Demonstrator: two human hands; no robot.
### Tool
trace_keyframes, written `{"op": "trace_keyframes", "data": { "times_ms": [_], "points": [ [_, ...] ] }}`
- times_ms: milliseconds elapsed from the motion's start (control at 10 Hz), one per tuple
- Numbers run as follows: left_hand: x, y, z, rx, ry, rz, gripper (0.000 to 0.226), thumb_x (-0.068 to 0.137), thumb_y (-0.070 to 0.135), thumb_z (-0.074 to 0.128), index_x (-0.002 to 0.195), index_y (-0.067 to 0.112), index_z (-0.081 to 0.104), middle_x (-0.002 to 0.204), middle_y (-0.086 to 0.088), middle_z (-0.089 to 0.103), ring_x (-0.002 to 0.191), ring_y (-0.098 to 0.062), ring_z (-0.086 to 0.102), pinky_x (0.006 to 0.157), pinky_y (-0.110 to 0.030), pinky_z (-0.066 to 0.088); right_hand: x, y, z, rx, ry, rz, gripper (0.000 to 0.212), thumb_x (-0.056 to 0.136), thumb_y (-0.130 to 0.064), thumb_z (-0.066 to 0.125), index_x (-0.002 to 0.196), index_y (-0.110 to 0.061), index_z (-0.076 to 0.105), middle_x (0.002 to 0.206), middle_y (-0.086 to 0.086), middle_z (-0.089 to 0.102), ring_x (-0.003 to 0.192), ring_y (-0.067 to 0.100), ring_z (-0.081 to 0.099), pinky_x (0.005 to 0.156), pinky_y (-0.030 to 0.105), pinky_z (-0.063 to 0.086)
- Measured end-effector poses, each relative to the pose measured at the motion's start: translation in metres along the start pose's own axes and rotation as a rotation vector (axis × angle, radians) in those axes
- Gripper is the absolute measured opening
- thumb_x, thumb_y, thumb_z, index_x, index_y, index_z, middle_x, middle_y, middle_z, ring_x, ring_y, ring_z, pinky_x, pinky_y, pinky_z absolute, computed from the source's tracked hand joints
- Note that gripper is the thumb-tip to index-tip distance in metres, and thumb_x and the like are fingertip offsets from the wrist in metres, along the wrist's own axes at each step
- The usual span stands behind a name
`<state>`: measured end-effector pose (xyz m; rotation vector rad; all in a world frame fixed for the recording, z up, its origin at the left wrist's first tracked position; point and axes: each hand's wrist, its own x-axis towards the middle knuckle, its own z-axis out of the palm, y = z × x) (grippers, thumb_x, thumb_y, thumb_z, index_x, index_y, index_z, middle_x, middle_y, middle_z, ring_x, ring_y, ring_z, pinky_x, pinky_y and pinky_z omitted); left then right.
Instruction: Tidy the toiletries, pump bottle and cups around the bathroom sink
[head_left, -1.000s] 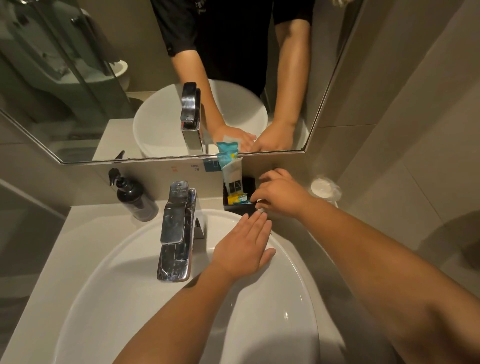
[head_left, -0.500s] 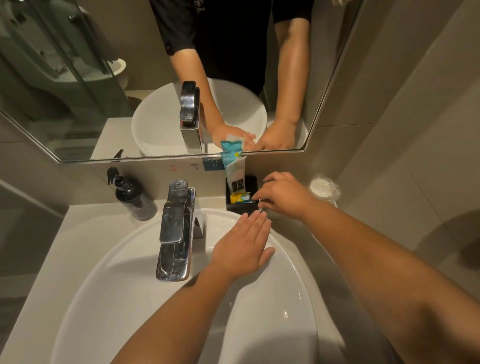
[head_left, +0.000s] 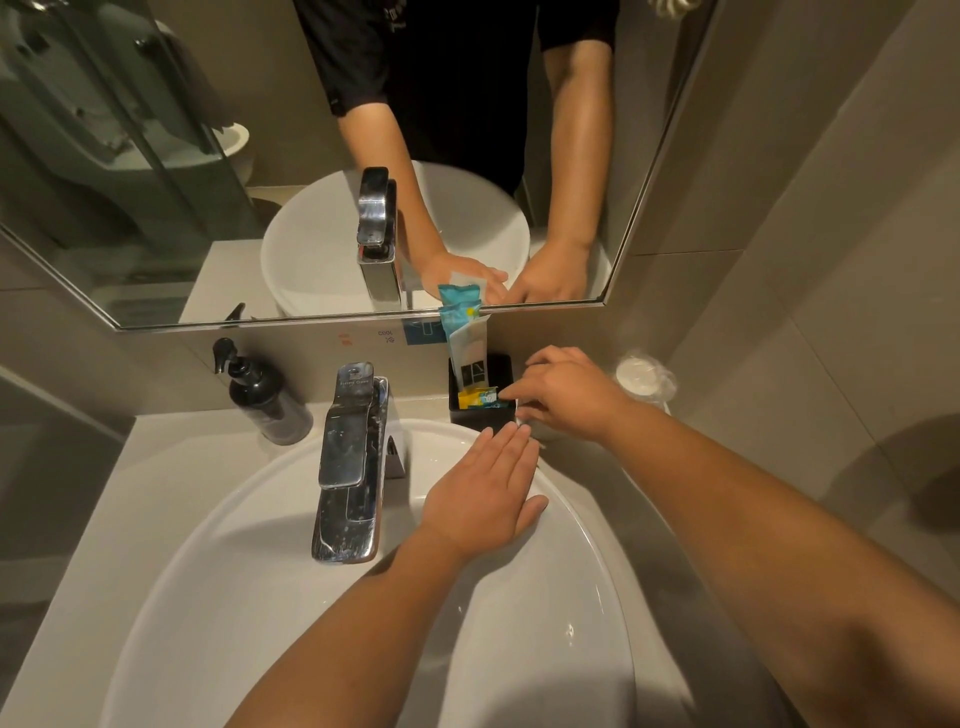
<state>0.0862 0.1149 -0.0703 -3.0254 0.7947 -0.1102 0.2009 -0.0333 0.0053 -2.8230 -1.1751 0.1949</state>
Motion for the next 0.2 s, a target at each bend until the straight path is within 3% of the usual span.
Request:
{"op": "trace_keyframes", "data": {
  "times_ms": [200],
  "points": [
    [-0.0010, -0.0011, -0.0027, -0.012, -0.032, -0.010, 0.068, 0.099, 0.051, 0.019, 0.143, 0.004, 0.040, 0.148, -0.016, 0.042, 0.140, -0.031, 0.035, 0.115, -0.044, 0.016, -0.0148, 0.0007, -0.0019, -0.011, 0.067, 0.036, 0.039, 0.093, -0.038, 0.056, 0.131, -0.032, 0.056, 0.128, -0.003, 0.062, 0.126, 0.022, 0.043, 0.099, 0.039, 0.031]
  ]
}}
